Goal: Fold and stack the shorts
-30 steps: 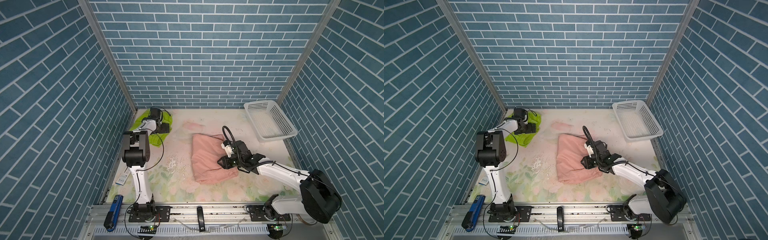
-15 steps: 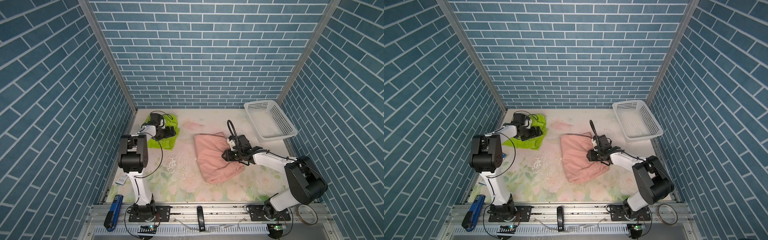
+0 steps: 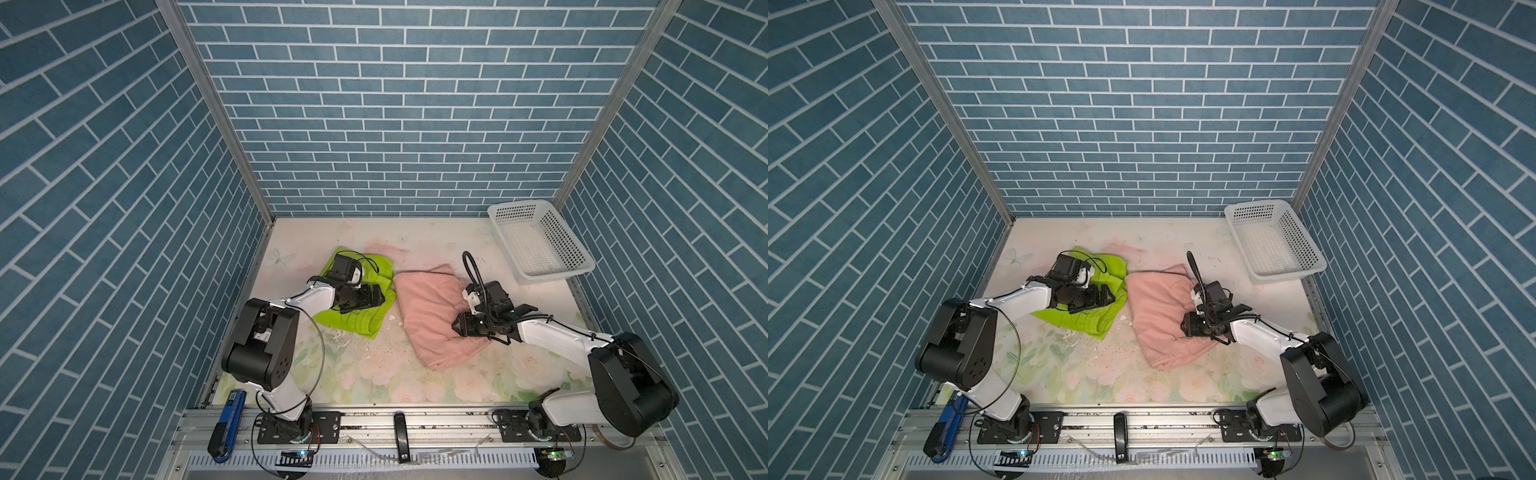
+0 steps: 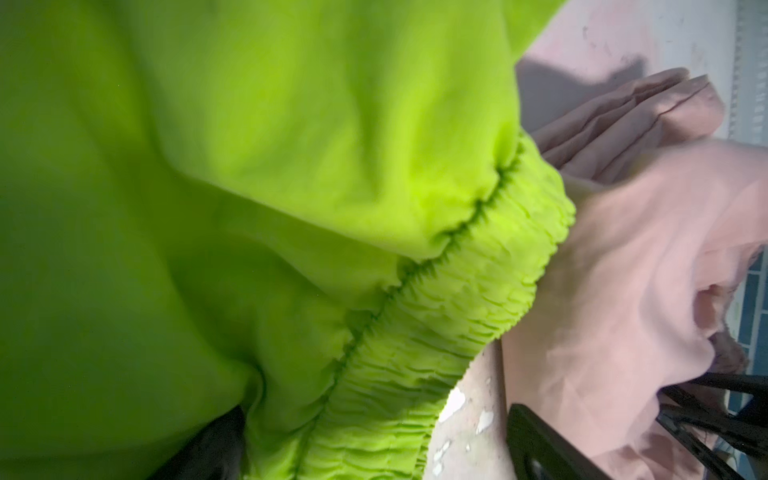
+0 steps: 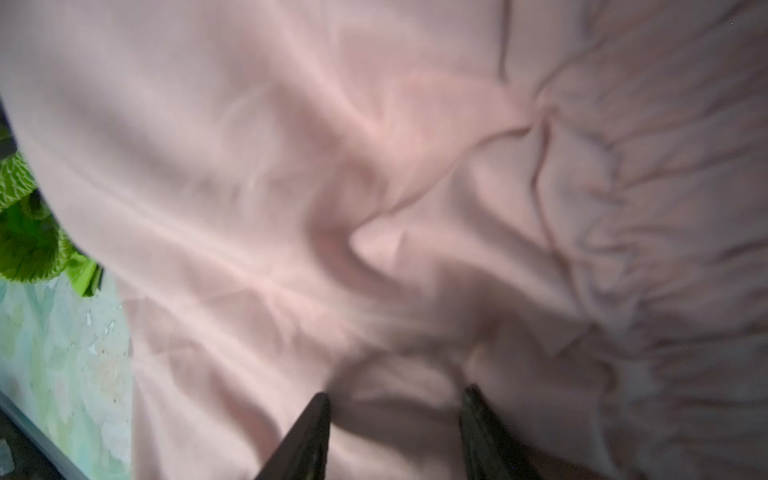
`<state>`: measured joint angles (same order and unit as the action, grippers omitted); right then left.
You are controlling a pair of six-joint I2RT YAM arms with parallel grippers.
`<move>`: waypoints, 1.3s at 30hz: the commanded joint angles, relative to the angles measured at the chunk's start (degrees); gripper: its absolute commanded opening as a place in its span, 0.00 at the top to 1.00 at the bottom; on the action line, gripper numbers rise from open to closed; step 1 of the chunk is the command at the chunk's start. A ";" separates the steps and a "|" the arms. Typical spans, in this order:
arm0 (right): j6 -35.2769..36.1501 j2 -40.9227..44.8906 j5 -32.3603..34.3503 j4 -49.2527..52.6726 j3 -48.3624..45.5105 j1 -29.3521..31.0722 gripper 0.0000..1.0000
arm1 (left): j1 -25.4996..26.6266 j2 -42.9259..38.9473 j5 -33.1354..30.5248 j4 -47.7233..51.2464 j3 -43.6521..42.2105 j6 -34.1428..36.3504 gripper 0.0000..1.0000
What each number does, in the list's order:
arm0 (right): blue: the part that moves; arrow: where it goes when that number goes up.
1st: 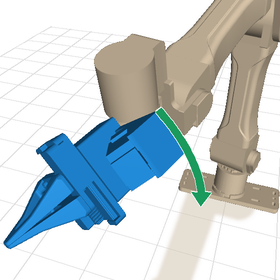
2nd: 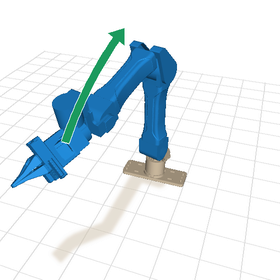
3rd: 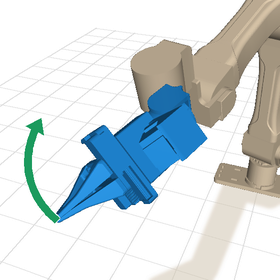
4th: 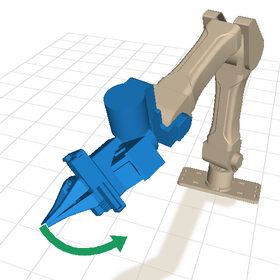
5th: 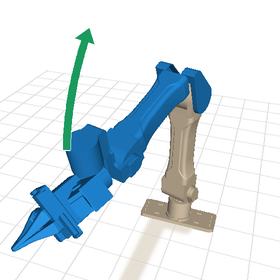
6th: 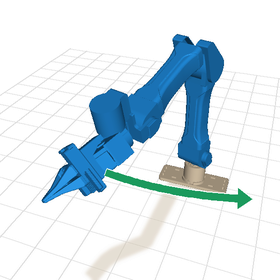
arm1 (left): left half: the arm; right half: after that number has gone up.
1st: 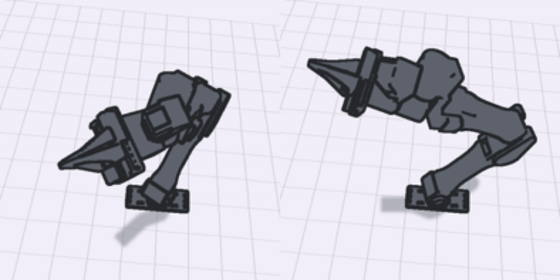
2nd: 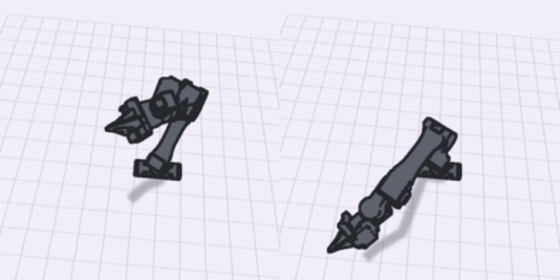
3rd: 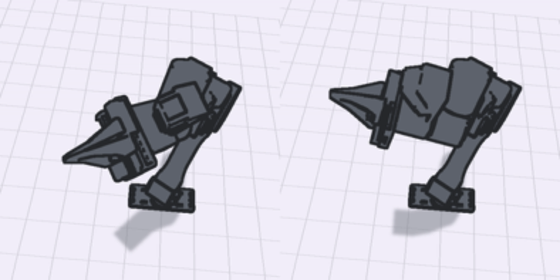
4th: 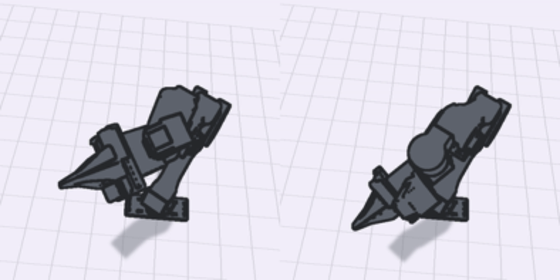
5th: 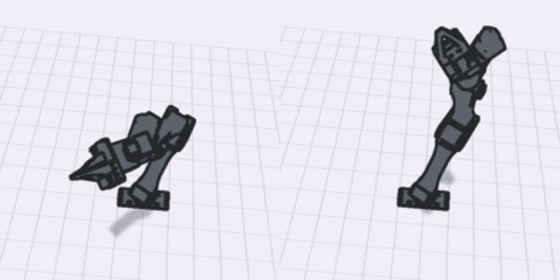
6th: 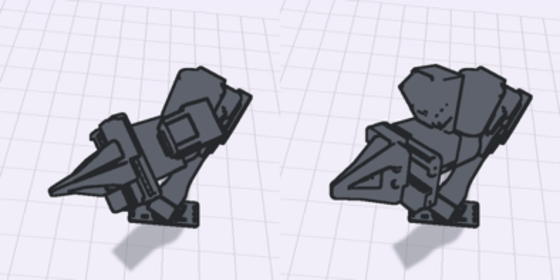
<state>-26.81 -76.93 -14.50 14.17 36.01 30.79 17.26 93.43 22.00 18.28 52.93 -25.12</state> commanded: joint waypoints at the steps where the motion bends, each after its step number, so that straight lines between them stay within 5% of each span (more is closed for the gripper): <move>1: -1.21 5.98 3.96 6.52 0.47 0.15 0.47 | -0.12 -3.55 -2.98 8.89 1.82 -0.17 0.00; 7: 0.49 8.93 10.85 10.93 2.74 -4.38 0.42 | 0.21 -8.87 -4.86 12.73 6.57 -0.05 0.00; 16: 3.14 3.76 13.18 13.48 6.52 -8.72 0.40 | 6.68 -18.98 -2.46 -1.72 -7.70 -7.64 0.00; 24: -5.67 7.66 8.57 16.52 -3.29 -8.06 0.41 | 14.24 -13.72 -2.01 -9.55 -9.13 -9.82 0.00; 29: -10.54 15.29 8.44 21.71 -4.03 -2.15 0.43 | 17.76 -8.64 -1.28 -13.53 -8.08 -9.77 0.00; 34: -6.28 19.47 15.51 30.55 4.49 -0.71 0.42 | 20.91 -4.51 -2.60 -14.92 -6.67 -8.39 0.00; 39: 3.28 13.69 15.92 25.42 9.08 -5.87 0.33 | 22.76 -1.85 -3.64 -19.85 -7.99 -9.03 0.00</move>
<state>-29.32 -59.57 -0.58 39.57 43.77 27.16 39.03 90.45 19.66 2.39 44.82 -34.30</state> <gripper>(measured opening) 0.661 0.996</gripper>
